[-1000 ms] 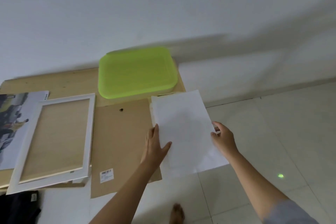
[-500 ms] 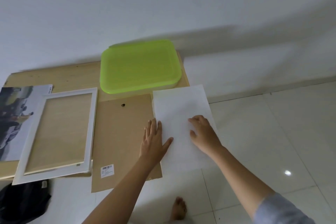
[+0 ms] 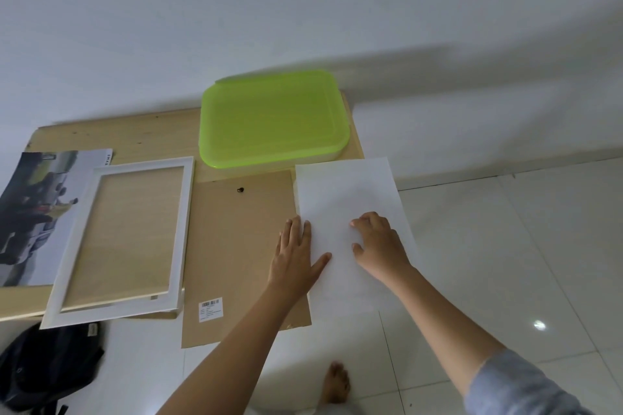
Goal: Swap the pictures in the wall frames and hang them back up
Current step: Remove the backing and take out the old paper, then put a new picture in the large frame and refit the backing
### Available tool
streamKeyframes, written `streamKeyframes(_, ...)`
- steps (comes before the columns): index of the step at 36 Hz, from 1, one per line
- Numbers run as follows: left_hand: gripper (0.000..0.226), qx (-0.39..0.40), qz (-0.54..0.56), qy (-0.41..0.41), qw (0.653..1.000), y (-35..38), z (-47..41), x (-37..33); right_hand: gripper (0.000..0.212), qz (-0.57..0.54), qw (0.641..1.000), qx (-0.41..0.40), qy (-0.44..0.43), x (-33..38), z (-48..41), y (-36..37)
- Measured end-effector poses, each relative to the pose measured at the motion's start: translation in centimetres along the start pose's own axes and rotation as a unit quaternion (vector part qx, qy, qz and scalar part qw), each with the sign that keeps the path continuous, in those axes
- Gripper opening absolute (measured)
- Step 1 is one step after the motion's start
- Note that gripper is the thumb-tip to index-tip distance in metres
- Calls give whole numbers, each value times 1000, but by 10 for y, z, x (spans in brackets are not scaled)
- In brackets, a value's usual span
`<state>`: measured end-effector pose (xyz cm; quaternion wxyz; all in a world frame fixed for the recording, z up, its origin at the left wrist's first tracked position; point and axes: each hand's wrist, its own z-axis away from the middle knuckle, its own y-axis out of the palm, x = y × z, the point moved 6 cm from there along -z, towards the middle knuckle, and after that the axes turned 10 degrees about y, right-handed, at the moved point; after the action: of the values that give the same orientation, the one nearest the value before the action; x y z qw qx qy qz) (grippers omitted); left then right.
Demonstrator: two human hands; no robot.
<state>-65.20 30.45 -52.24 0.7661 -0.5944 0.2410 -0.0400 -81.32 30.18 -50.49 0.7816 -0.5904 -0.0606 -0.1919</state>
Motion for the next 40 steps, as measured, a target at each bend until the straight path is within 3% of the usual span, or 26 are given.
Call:
streamKeyframes(14,74,44,0,21,999,-7,-2,7,42,-9,999,17,34,3,-2,-1)
streamKeyframes(26,51,51,127,125,983,-41,8,47,27,4,993,-8,119,42,0,-3)
streamKeyframes(33,40,-73,165,125,976,-89,40,133,32,-105,990,-57,74,146,3,12)
streamKeyframes(40,28,-254,169,-32,952,-141,99,288,29,-165,983,-65,-57,288,3,46)
